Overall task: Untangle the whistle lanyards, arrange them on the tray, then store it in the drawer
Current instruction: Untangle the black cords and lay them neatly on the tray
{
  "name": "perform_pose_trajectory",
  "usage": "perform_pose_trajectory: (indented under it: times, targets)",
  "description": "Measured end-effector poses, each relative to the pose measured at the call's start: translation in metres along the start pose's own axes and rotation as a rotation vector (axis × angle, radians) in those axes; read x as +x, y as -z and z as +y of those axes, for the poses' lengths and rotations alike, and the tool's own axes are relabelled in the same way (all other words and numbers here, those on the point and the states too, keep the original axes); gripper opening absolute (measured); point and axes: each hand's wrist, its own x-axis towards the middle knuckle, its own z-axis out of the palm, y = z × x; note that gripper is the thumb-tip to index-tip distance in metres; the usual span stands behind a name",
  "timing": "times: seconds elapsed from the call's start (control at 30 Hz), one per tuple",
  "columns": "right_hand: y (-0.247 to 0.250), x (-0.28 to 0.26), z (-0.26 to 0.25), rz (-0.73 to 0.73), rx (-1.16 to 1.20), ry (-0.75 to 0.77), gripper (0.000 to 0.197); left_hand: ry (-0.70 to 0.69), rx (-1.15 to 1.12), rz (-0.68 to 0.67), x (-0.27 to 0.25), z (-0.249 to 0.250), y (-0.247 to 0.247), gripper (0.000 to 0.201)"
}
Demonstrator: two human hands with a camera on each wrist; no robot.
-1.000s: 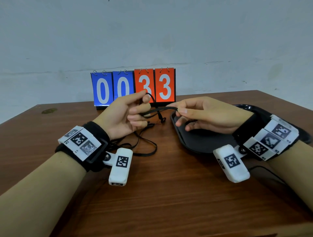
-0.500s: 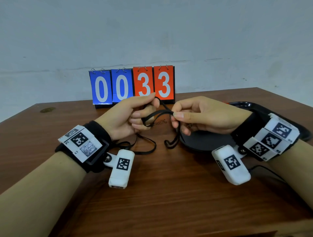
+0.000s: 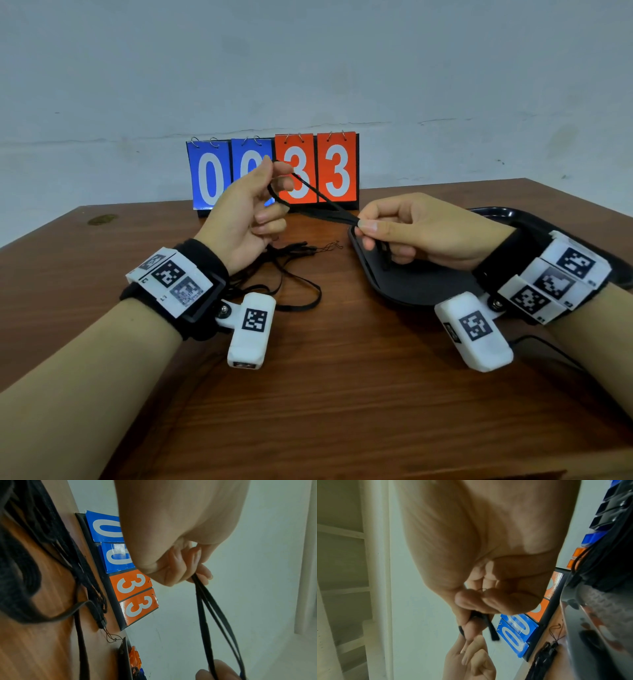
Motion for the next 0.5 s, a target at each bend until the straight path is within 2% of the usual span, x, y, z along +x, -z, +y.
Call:
perform_pose_trajectory:
  times: [0.17,0.5]
  targets:
    - [-0.0005,0.0012,0.0006,0.038,0.004,0.002,0.017,-0.068,0.050,0.134,-0.0001,0.0003,-0.0001,0.031]
    - [0.0009,0.0019,0.0002,0.146,0.082,-0.001,0.017,-0.100,0.104,0.179,-0.0010,0.0000,-0.0020,0.027]
